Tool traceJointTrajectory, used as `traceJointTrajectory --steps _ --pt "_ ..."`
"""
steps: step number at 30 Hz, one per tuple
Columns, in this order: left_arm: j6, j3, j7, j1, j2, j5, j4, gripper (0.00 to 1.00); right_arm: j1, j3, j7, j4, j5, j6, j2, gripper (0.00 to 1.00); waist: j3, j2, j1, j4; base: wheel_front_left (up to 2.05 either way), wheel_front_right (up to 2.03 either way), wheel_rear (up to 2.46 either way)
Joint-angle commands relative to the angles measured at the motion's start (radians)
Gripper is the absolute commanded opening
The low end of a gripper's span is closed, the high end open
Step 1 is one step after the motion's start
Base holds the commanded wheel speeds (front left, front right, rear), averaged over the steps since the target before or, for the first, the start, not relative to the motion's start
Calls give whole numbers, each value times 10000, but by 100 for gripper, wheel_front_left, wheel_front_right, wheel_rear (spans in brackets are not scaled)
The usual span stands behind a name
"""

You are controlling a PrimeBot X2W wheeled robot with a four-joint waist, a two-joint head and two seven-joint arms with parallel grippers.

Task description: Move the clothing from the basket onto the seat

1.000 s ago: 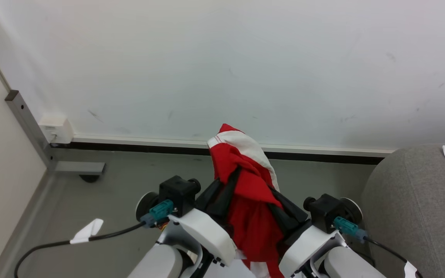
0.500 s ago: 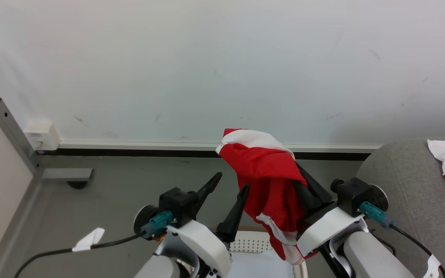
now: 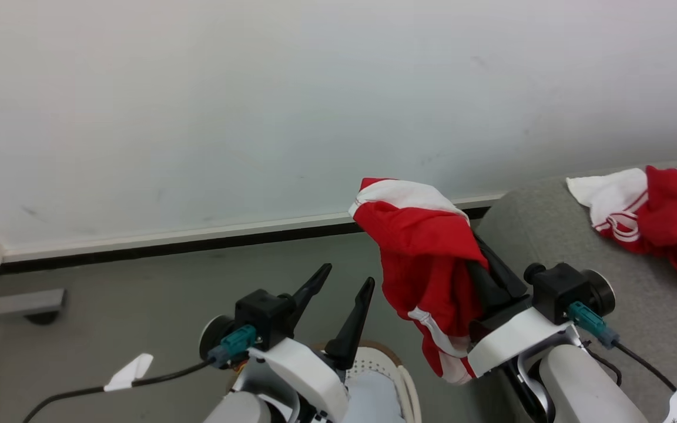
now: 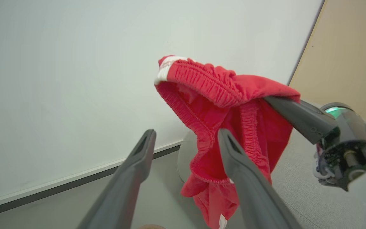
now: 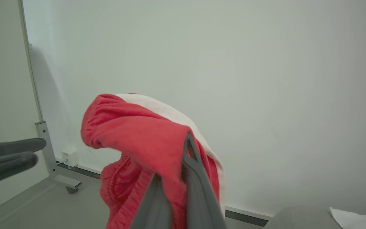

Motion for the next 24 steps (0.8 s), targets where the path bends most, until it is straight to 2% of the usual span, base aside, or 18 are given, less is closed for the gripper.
traceJointTrajectory --steps 1,8,13,18,24 --pt "26 20 -14 19 49 -14 9 100 141 -77 4 -74 -97 -24 -23 0 103 0 0 -501 0 0 0" --pt "40 -73 -144 -69 2 -54 26 100 372 -682 4 -305 -729 -26 -21 0 294 0 0 -1766 0 0 0" --pt "-21 -299 -155 -112 -92 -18 67 100 620 -1218 4 -540 -1125 -25 -21 0 403 0 0 -2401 0 0 0" --pt "-79 -549 -72 -140 -150 37 50 100 809 -1631 4 -841 -1340 -26 -15 0 582 0 0 -2844 0 0 0" --pt "-85 -763 71 -336 -139 179 -82 100 747 -2184 4 -1209 -1302 -26 -20 0 1031 0 0 -2950 0 0 0"
